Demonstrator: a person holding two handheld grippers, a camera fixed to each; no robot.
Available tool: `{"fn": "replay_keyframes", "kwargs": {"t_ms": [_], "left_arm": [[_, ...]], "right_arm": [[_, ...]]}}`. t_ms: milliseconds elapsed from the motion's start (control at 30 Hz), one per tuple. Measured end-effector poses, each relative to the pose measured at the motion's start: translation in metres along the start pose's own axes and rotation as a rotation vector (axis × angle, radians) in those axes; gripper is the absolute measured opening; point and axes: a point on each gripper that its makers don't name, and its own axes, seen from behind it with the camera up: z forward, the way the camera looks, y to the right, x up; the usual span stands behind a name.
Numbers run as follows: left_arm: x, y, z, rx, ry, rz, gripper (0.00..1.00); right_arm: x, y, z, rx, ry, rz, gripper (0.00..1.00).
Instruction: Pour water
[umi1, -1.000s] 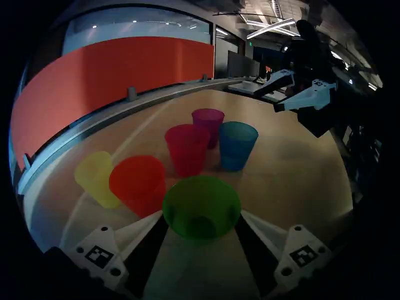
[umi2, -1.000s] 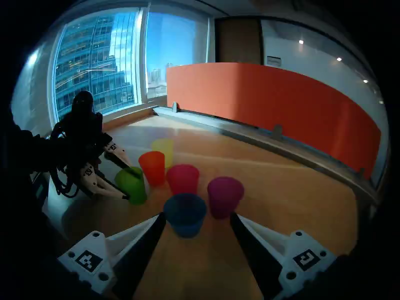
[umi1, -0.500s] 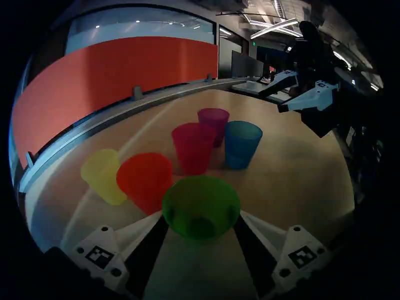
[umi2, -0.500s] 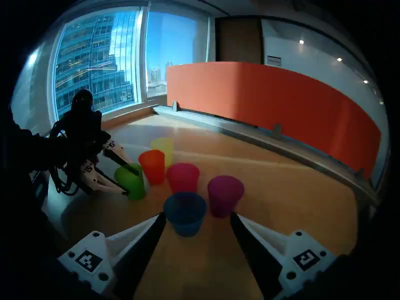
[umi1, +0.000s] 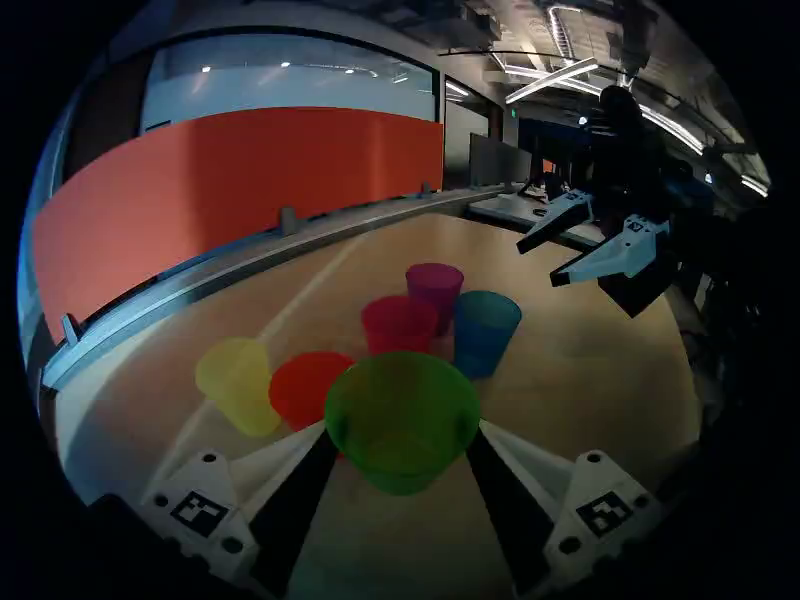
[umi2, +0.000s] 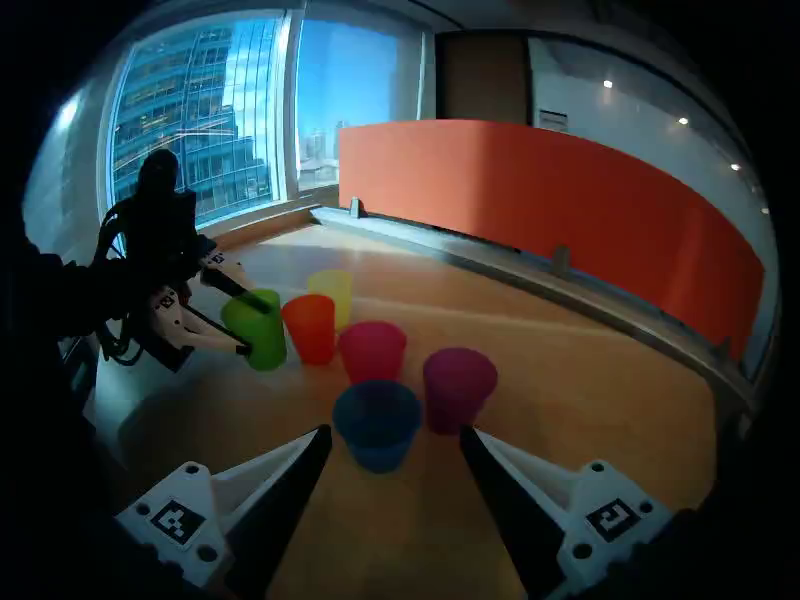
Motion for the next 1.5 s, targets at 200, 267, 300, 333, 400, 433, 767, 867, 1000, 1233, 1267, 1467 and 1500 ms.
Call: {"fn": "replay_keyframes", "kwargs": {"t_ms": [200,267,300,333,400,433,767,867,1000,1233,1267,1467,1500], "left_arm": [[0.019,-0.009,-0.011,0.028,0.053,-0.002,0.84],[0.025,-0.011,-0.014,0.038,0.068,-0.001,0.84],[0.028,-0.013,-0.017,0.043,0.076,0.0,0.84],[0.031,-0.014,-0.019,0.048,0.084,0.001,0.84],[0.038,-0.017,-0.024,0.058,0.099,0.004,0.84],[0.041,-0.018,-0.027,0.062,0.106,0.006,0.84],[0.067,-0.025,-0.053,0.096,0.168,0.024,0.85],[0.073,-0.025,-0.058,0.098,0.185,0.024,0.85],[0.081,-0.026,-0.064,0.106,0.207,0.027,0.85],[0.092,-0.029,-0.074,0.119,0.24,0.033,0.85],[0.094,-0.029,-0.075,0.121,0.245,0.034,0.85],[0.1,-0.031,-0.08,0.133,0.27,0.035,0.85],[0.101,-0.032,-0.081,0.134,0.272,0.034,0.85]], "right_arm": [[-0.001,-0.002,0.002,0.001,0.0,0.0,0.99],[-0.002,-0.003,0.002,0.002,0.0,0.0,0.99],[-0.002,-0.003,0.003,0.003,0.0,0.0,0.99],[-0.002,-0.003,0.003,0.003,0.0,0.0,0.99],[-0.002,-0.004,0.003,0.004,0.0,-0.001,0.99],[-0.002,-0.005,0.003,0.005,0.0,-0.002,0.99],[-0.008,-0.011,0.009,0.015,-0.009,-0.006,0.99],[-0.011,-0.012,0.012,0.015,-0.015,-0.008,0.99],[-0.015,-0.013,0.017,0.016,-0.019,-0.01,0.99],[-0.019,-0.015,0.026,0.022,-0.025,-0.005,0.99],[-0.02,-0.015,0.027,0.023,-0.027,-0.005,0.99],[-0.025,-0.017,0.033,0.028,-0.039,-0.007,0.99],[-0.026,-0.017,0.034,0.028,-0.041,-0.008,0.99]]}}
